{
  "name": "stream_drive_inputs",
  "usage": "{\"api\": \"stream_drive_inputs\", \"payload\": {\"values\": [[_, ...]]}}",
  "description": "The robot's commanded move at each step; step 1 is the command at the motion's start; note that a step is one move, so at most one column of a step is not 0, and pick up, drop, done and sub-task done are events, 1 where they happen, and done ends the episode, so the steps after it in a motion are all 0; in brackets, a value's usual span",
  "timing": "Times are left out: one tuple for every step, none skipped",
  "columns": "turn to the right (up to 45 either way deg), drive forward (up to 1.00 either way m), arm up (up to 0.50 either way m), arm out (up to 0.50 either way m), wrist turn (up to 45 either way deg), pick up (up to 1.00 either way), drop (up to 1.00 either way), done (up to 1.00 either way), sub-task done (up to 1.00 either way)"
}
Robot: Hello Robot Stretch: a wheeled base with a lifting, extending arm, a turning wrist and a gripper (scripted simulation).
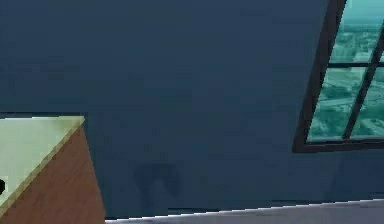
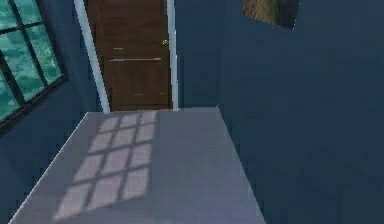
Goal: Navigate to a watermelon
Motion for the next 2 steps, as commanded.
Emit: {"api": "stream_drive_inputs", "payload": {"values": [[-45.0,0.0,0.0,0.0,0.0,0.0,0.0,0.0,0.0],[-15.0,0.0,0.0,0.0,0.0,0.0,0.0,0.0,0.0]]}}
